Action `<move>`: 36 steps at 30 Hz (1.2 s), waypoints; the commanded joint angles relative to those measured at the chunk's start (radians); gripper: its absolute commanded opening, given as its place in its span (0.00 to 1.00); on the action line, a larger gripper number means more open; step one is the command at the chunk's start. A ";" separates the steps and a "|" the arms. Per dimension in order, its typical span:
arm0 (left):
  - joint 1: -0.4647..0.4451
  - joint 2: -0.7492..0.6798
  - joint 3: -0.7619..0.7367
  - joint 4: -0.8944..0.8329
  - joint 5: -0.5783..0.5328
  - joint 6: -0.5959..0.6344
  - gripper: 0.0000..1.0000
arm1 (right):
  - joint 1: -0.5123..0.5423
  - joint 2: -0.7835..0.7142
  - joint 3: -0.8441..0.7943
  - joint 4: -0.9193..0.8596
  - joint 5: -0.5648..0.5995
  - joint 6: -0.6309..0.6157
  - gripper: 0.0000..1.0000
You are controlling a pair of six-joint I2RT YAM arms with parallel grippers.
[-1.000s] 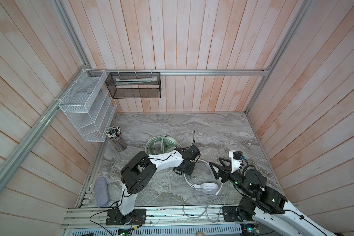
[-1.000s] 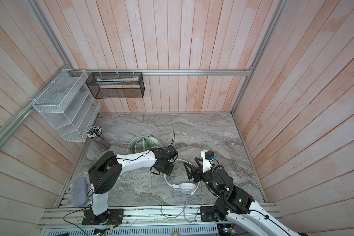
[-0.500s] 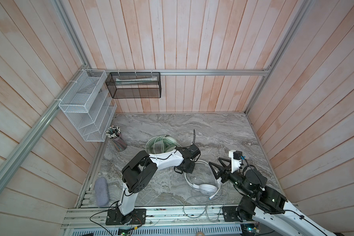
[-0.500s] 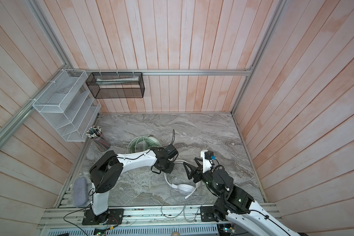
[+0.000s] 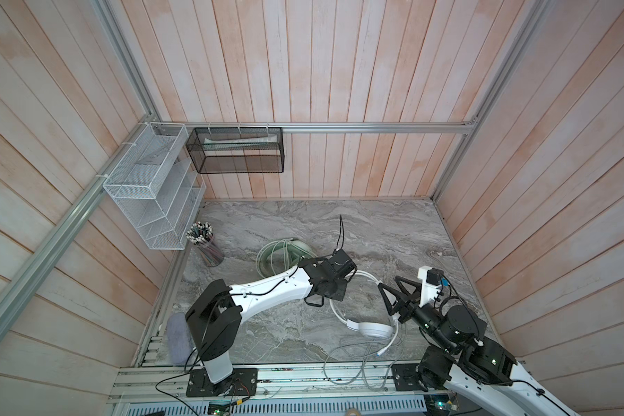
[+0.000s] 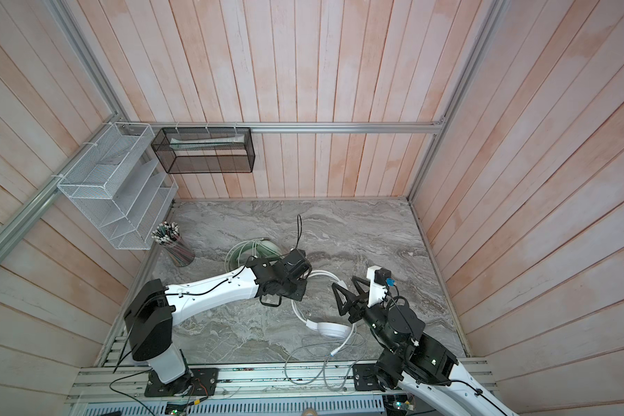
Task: Wrap the headphones
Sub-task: 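Lift the white headset up and away with the left gripper while the right withdraws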
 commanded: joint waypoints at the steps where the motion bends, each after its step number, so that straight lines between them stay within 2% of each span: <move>1: 0.003 -0.085 0.013 0.097 -0.054 -0.084 0.00 | 0.002 -0.028 0.058 -0.040 0.056 0.015 0.78; 3: 0.001 -0.121 0.022 0.118 -0.076 -0.107 0.00 | 0.004 -0.037 0.084 -0.054 0.065 0.010 0.78; 8: -0.002 -0.194 0.088 0.155 -0.156 -0.075 0.00 | 0.004 -0.044 0.177 -0.087 0.075 -0.023 0.79; 12: 0.034 -0.169 0.284 0.067 -0.222 0.000 0.00 | 0.004 -0.041 0.237 -0.088 0.075 -0.052 0.80; 13: 0.089 -0.149 0.346 0.032 -0.219 0.017 0.00 | 0.004 -0.039 0.249 -0.085 0.073 -0.061 0.81; 16: 0.159 -0.091 0.500 -0.042 -0.260 0.075 0.00 | 0.004 -0.027 0.284 -0.069 0.066 -0.085 0.82; 19: 0.206 -0.032 0.642 -0.112 -0.344 0.118 0.00 | 0.005 -0.004 0.317 -0.065 0.044 -0.101 0.83; 22: 0.248 0.000 0.727 -0.141 -0.356 0.148 0.00 | 0.005 0.023 0.334 -0.075 0.003 -0.113 0.84; 28: 0.257 -0.065 0.723 -0.082 -0.288 0.153 0.00 | 0.004 0.055 0.288 -0.070 -0.062 -0.135 0.86; 32: 0.257 -0.107 0.721 -0.078 -0.279 0.119 0.00 | 0.004 0.039 0.225 -0.037 -0.068 -0.130 0.88; 36: 0.257 -0.153 0.667 -0.054 -0.278 0.138 0.00 | 0.004 -0.004 0.152 0.022 -0.076 -0.120 0.91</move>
